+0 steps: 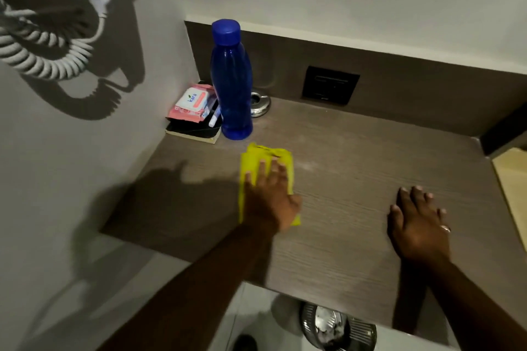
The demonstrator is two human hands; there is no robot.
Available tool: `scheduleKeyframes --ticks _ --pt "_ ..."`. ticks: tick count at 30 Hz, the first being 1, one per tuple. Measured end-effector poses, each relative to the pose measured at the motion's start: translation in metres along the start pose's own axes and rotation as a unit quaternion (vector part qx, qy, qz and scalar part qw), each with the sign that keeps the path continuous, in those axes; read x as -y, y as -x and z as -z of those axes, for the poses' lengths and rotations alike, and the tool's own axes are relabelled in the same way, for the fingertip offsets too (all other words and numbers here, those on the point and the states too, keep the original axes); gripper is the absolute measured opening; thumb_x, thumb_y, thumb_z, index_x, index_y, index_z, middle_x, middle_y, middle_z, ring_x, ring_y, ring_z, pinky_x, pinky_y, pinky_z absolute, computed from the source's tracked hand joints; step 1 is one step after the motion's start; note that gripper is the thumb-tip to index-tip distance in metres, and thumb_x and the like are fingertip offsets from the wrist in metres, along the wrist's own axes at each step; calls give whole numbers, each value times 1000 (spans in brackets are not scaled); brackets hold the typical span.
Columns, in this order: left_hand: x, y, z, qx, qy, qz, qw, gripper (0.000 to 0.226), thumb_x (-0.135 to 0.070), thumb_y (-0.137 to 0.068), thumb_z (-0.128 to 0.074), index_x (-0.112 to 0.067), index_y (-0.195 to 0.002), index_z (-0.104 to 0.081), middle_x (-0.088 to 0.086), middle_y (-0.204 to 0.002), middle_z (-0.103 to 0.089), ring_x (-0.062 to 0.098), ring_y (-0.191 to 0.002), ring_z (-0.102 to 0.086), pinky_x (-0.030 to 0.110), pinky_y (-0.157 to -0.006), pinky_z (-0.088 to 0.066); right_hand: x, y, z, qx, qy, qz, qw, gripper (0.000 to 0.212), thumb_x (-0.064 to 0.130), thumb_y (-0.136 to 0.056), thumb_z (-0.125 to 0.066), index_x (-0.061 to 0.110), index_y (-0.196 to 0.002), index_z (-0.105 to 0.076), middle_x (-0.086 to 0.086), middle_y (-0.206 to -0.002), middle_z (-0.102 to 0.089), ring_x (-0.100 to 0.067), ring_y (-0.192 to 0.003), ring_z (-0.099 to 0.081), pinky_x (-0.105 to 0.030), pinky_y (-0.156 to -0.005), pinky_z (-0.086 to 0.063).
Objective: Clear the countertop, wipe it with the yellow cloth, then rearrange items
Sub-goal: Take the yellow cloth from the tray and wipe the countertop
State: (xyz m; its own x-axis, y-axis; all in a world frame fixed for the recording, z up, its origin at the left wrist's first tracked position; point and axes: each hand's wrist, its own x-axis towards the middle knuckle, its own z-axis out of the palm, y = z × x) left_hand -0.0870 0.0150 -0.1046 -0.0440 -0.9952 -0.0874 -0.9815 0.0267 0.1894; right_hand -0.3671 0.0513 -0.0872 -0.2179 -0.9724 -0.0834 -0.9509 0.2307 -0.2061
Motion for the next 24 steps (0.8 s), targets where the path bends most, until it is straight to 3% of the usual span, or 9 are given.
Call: scheduleKeyframes --ticks 4,7,10,12,14,16,19,21,24 --pt "-31 5 -1 41 -27 -100 994 80 -48 -76 -28 -19 -150 -20 0 -162 -14 23 -150 -5 54 -116 -3 -1 -6 21 102 6 3 995 55 37 -101 -34 14 -150 -30 -15 -161 -20 -34 -149 -16 -47 -119 -15" --pt "-38 44 14 23 -4 -126 992 74 -49 -69 -37 -24 -138 -50 -2 -150 -43 22 -141 -37 54 -110 -30 26 8 40 51 -82 3 995 32 26 -100 -43 7 -117 -62 -24 -125 -60 -39 -118 -54 -39 -97 -41" --pt "-33 63 17 -57 94 -156 982 54 -37 -71 -54 -20 -121 -67 6 -137 -58 29 -125 -55 51 -98 -47 78 47 36 42 -153 6 987 24 21 -97 -52 4 -94 -69 -22 -98 -71 -38 -95 -65 -37 -79 -46" --pt "-11 63 23 -74 200 -51 976 51 -27 -76 -55 -8 -123 -64 16 -135 -58 36 -123 -56 45 -102 -45 111 67 20 101 -189 -25 976 26 30 -93 -58 7 -90 -71 -17 -96 -73 -35 -95 -67 -34 -74 -46" --pt "11 63 28 -21 180 78 980 48 -34 -79 -56 -12 -121 -62 12 -129 -61 32 -119 -54 37 -102 -40 138 73 7 131 -212 -94 964 29 42 -89 -61 13 -81 -64 -12 -89 -71 -32 -94 -67 -31 -67 -41" --pt "15 60 33 48 166 110 979 37 -43 -77 -58 -18 -103 -62 7 -115 -65 30 -111 -57 35 -93 -44 152 71 3 143 -224 -152 952 31 43 -86 -62 12 -85 -60 -12 -94 -69 -32 -99 -65 -30 -71 -43" --pt "1 50 45 131 231 133 955 36 -52 -73 -61 -18 -86 -60 6 -99 -68 31 -99 -63 33 -79 -48 155 57 9 149 -286 -196 926 26 27 -81 -63 5 -93 -64 -17 -99 -69 -34 -99 -65 -32 -76 -48" --pt "-4 41 49 166 319 163 919 35 -50 -74 -66 -15 -72 -59 11 -83 -68 30 -83 -64 32 -71 -46 149 51 18 149 -373 -196 894 17 17 -77 -62 1 -80 -61 -18 -81 -65 -31 -78 -64 -35 -67 -48" --pt "-28 39 49 256 571 220 749 27 -35 -82 -69 -9 -89 -67 14 -86 -76 26 -81 -70 32 -72 -50 124 44 40 126 -459 -170 863 6 5 -79 -58 7 -74 -54 -15 -72 -54 -23 -67 -52 -35 -62 -41"
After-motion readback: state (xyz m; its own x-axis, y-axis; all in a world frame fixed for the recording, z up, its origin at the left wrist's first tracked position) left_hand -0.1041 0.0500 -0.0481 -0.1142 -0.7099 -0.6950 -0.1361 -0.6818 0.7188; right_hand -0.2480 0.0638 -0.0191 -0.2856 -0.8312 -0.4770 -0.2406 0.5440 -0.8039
